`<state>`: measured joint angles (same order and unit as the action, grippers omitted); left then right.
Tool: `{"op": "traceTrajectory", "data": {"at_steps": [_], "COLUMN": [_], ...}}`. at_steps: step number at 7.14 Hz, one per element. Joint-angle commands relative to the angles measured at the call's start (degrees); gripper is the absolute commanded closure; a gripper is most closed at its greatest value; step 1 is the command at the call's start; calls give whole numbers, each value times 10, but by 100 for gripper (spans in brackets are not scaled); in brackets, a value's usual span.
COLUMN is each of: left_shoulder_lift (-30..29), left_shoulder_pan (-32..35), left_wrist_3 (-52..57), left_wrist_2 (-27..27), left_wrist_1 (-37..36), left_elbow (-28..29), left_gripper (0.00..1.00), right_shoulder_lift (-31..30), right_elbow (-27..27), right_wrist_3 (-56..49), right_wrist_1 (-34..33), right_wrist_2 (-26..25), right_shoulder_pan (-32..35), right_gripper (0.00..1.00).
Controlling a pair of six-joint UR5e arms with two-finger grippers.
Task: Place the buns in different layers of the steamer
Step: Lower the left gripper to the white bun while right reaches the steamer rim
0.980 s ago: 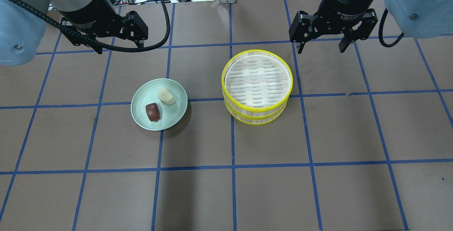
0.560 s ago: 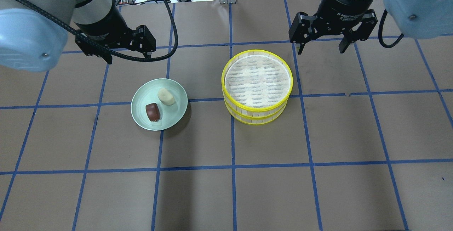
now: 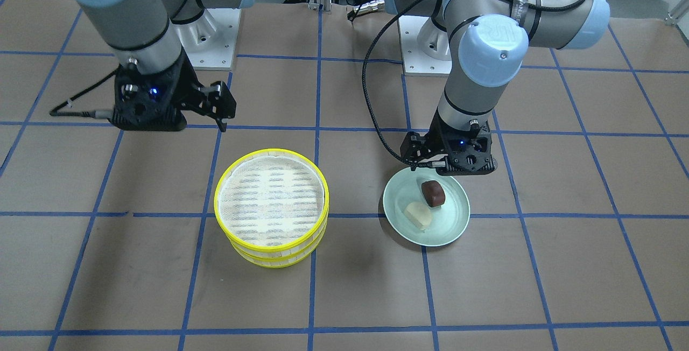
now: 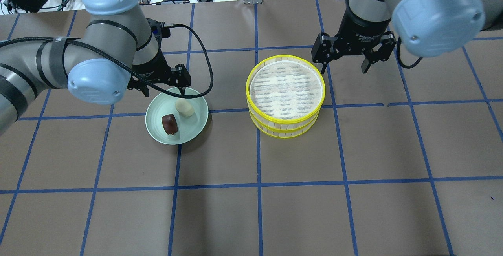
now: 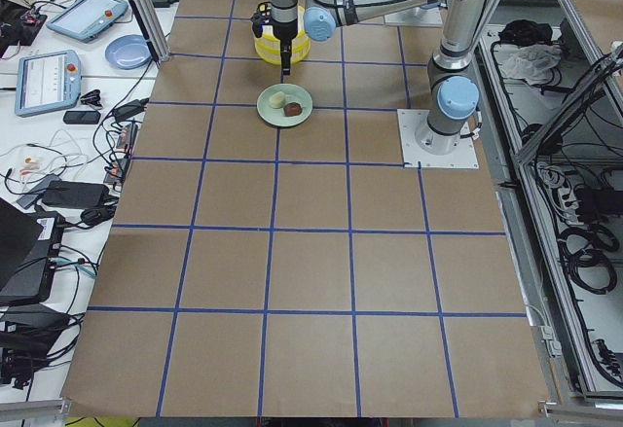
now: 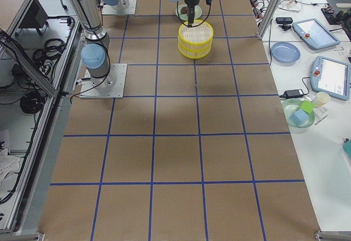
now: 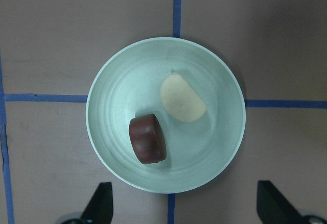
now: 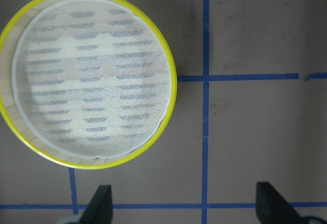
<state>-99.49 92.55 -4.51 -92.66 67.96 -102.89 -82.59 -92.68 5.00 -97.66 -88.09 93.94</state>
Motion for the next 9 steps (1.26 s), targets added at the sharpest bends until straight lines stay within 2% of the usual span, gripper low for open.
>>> {"op": "traceTrajectory", "data": {"at_steps": [1, 3, 4, 5, 6, 9], "left_shoulder_lift": [-50, -103, -128, -144, -156, -171], "left_shoulder_pan": [0, 0, 0, 0, 0, 0], "left_wrist_3": [0, -1, -1, 2, 2, -1], "left_wrist_2": [0, 3, 4, 4, 4, 7], "left_wrist_1": [-78, -116, -128, -144, -151, -150], "left_elbow": [-2, -1, -1, -1, -6, -20], "left_gripper": [0, 0, 0, 1, 1, 3], "right_shoulder_lift": [92, 133, 142, 143, 142, 136], "right_elbow": [-16, -20, -20, -20, -19, -17], "right_wrist_3": [4, 4, 5, 5, 6, 9], "right_wrist_1": [-84, -110, -118, -118, -119, -118], "right_wrist_2": [1, 1, 2, 3, 3, 3], "right_shoulder_pan": [1, 1, 1, 1, 1, 4], "right_gripper": [0, 0, 20, 66, 87, 97]}}
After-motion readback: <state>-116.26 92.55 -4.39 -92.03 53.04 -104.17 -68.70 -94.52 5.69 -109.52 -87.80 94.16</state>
